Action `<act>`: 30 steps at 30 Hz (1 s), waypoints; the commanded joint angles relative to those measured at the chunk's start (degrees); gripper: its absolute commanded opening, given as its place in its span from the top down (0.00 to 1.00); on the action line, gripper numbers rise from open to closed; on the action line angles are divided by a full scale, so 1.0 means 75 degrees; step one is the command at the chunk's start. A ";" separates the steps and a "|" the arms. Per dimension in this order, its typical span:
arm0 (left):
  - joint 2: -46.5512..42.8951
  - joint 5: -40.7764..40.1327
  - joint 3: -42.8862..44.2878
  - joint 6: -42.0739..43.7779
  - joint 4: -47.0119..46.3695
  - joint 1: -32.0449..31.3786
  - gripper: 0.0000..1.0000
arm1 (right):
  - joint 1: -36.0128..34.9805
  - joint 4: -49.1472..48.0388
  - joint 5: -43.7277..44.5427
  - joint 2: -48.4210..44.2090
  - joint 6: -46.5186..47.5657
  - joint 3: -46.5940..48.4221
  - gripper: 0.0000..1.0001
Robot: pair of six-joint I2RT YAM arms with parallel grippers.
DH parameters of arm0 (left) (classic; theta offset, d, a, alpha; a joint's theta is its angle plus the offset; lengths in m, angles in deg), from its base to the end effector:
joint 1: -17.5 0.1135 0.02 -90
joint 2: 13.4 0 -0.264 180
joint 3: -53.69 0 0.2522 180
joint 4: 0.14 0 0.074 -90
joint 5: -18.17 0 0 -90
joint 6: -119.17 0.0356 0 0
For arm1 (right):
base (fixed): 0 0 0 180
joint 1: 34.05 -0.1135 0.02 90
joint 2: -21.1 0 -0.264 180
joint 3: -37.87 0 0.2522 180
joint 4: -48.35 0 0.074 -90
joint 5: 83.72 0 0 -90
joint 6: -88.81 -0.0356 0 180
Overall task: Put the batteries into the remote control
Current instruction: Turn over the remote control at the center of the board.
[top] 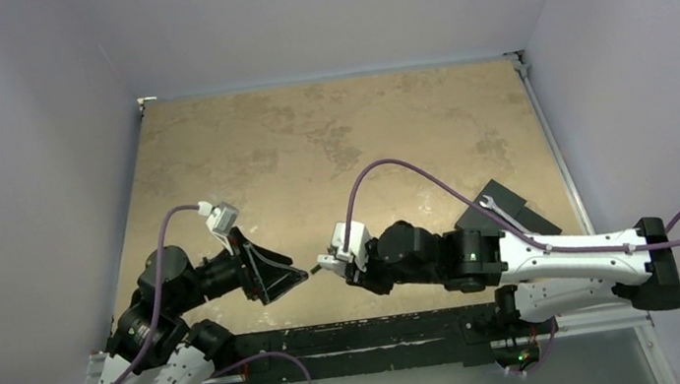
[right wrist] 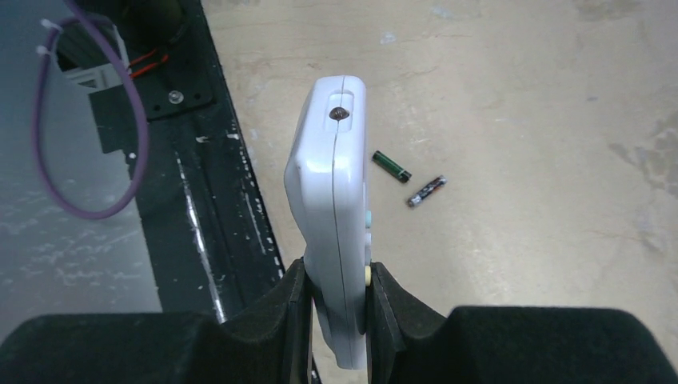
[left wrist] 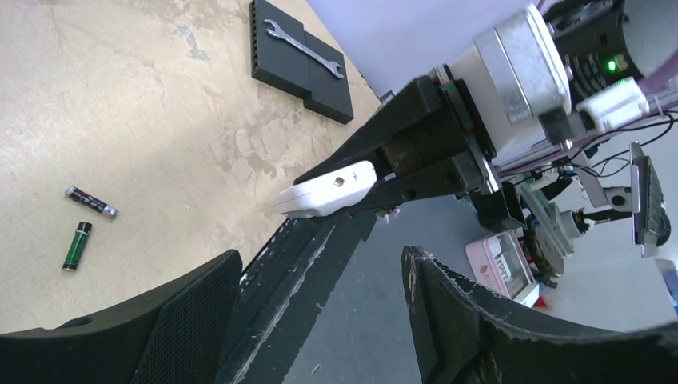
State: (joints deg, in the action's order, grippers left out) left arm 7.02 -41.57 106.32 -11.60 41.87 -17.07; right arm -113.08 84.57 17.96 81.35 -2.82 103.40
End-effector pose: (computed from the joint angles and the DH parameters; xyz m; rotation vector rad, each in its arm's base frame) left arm 0.0633 -0.0654 0.3222 0.3282 1.9149 -1.3803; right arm 0.0515 0.2279 0.3099 -1.2520 1.7628 0.6231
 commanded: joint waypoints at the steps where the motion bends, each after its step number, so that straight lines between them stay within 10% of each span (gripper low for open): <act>1: 0.0104 0.0387 -0.0147 0.0206 -0.0392 0.0003 0.27 | 0.0540 0.0145 -0.1520 0.0133 -0.0821 0.0404 1.00; 30: 0.0214 0.1817 -0.1156 0.0116 -0.0666 0.0003 0.27 | 0.1933 -0.0217 -0.7317 0.1807 -0.0973 0.0674 1.00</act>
State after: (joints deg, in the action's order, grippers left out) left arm 8.99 -31.08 98.34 -11.60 39.68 -17.07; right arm -99.77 84.92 -29.34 93.92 -10.60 104.47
